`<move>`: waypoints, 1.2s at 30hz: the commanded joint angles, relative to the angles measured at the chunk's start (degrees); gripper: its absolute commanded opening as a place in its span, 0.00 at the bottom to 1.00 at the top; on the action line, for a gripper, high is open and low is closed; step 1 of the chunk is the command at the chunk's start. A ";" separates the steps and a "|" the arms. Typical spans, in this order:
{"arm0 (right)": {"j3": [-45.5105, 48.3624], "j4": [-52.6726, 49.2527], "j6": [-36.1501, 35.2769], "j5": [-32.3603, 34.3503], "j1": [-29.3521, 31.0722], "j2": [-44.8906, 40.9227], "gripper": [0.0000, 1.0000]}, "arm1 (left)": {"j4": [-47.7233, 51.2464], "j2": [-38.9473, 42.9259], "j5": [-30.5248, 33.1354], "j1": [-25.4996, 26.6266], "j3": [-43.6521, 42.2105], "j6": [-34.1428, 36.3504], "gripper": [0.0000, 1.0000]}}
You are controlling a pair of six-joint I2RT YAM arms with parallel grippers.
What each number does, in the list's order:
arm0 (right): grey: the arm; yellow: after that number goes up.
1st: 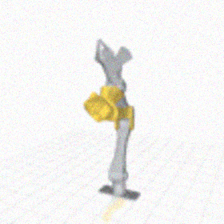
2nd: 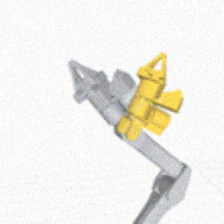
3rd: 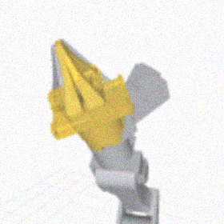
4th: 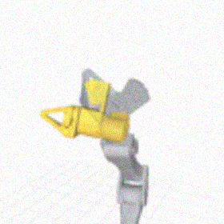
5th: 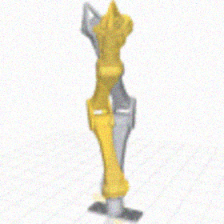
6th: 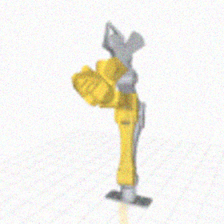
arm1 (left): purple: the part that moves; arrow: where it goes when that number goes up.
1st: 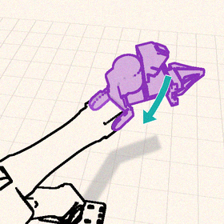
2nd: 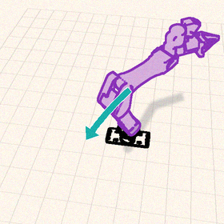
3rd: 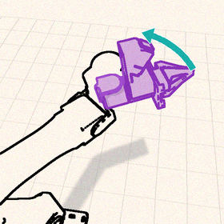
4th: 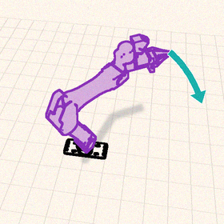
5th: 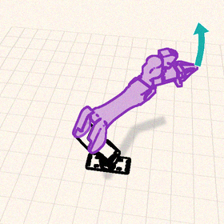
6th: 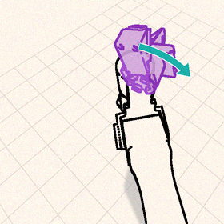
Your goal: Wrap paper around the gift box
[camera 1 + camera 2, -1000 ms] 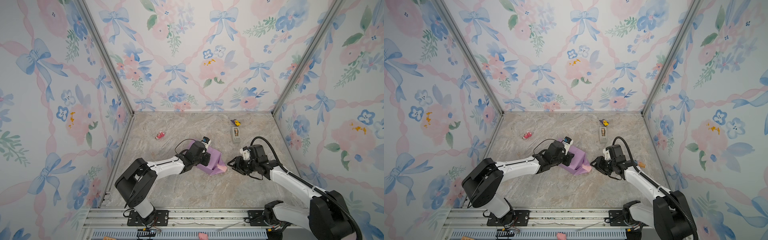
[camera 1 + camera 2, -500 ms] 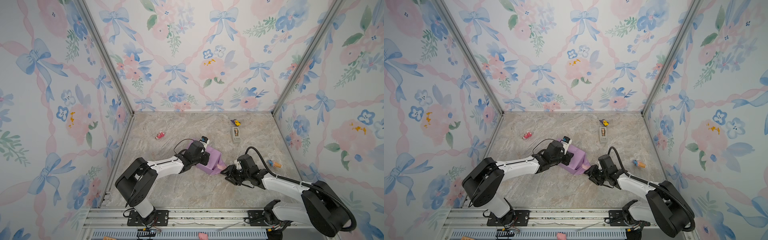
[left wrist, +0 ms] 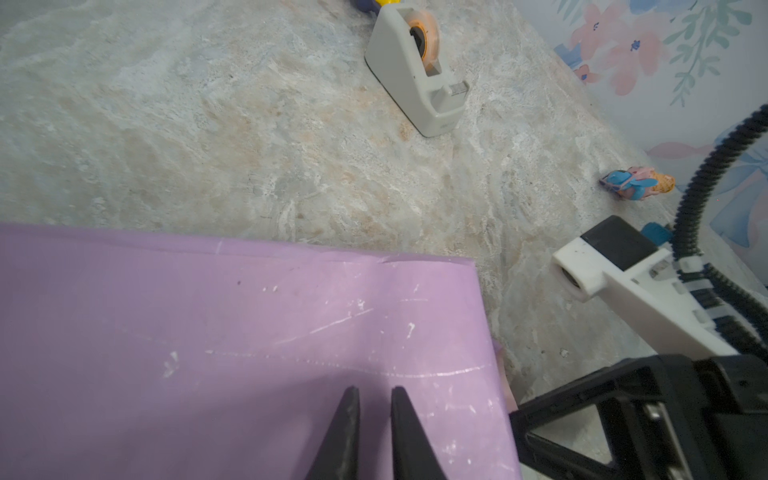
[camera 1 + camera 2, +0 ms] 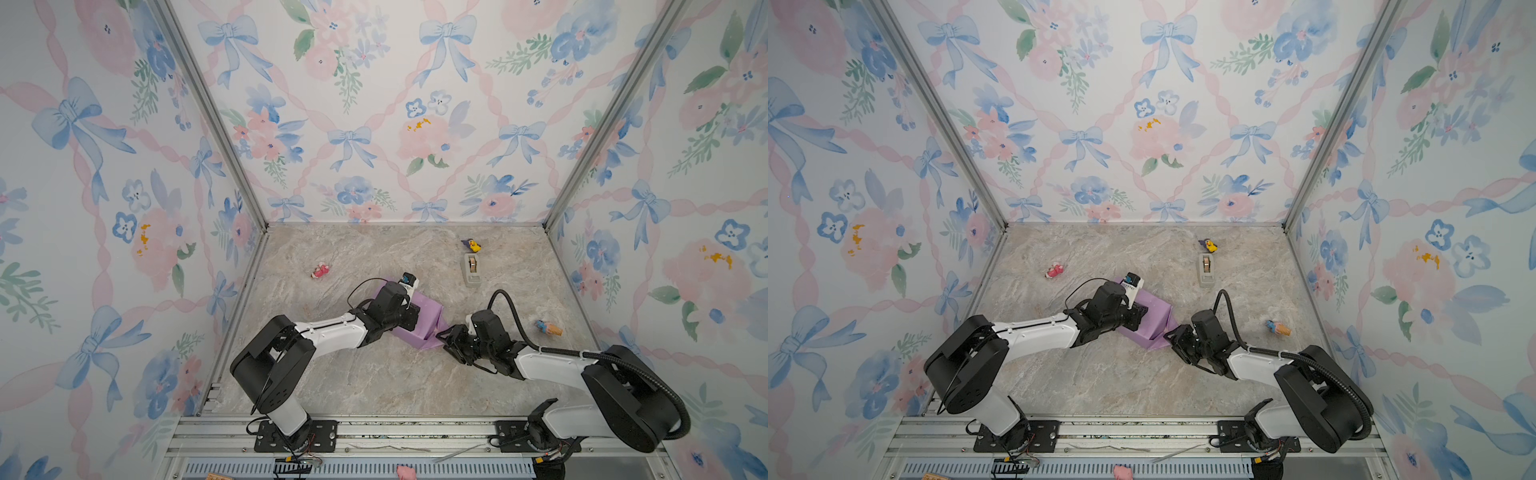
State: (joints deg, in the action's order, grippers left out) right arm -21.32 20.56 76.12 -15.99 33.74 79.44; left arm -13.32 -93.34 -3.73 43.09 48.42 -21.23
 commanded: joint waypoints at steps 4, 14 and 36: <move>1.07 10.11 -0.06 3.33 0.75 3.82 0.51 | -1.23 -0.57 -0.75 -0.55 -1.21 -0.54 0.18; 0.45 10.02 -6.10 4.17 -3.01 4.00 0.51 | -1.53 -0.25 -0.62 -0.52 -1.41 -0.28 0.18; -2.00 16.20 -6.51 -7.94 -9.32 14.85 0.37 | -2.02 0.13 -0.60 -0.81 -1.66 0.31 0.17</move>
State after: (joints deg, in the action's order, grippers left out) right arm -23.99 36.73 68.66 -21.17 24.05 92.58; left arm -14.96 -93.34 -3.92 42.70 47.68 -21.21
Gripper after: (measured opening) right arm 0.378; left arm 0.172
